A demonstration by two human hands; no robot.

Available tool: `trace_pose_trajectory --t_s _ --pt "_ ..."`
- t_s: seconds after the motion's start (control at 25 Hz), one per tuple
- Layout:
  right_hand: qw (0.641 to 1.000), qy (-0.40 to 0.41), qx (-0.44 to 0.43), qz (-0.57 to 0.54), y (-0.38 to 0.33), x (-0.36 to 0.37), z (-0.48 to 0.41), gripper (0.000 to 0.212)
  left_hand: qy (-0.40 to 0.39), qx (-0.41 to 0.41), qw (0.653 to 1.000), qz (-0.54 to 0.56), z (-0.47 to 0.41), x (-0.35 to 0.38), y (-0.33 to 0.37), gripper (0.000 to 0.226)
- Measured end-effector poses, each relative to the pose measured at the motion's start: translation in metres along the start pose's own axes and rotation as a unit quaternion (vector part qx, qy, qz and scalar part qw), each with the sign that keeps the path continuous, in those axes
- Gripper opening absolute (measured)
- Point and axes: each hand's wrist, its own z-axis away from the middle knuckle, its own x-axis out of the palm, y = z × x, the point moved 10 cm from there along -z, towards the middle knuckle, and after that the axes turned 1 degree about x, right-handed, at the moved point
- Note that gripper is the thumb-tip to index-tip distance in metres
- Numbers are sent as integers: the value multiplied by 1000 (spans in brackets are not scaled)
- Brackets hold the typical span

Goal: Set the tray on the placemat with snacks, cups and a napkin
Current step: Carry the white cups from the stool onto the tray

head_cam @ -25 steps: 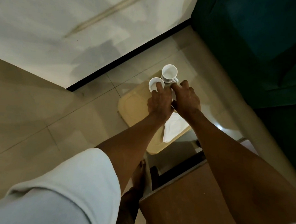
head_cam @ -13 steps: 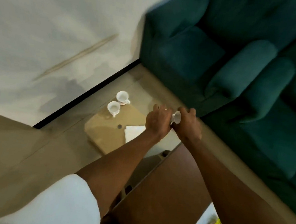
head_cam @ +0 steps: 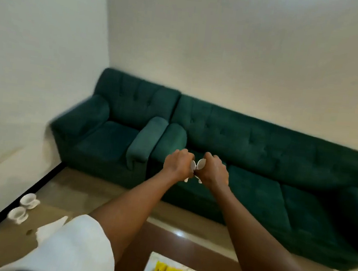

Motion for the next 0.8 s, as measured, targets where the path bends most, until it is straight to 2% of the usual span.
trace_pose_trajectory --t_s 0.2,0.4,0.6,0.8 --pt "996 77 41 -2 114 -123 7 52 23 68 997 -13 -23 -17 164 38" --pt "993 91 77 -6 194 -148 16 54 -8 106 994 -13 -36 18 240 47" --pt "988 64 142 -6 262 -75 31 55 -67 119 991 1 -26 122 238 55" --pt "980 -66 189 -21 329 95 92 60 -186 89 978 21 35 291 188 55"
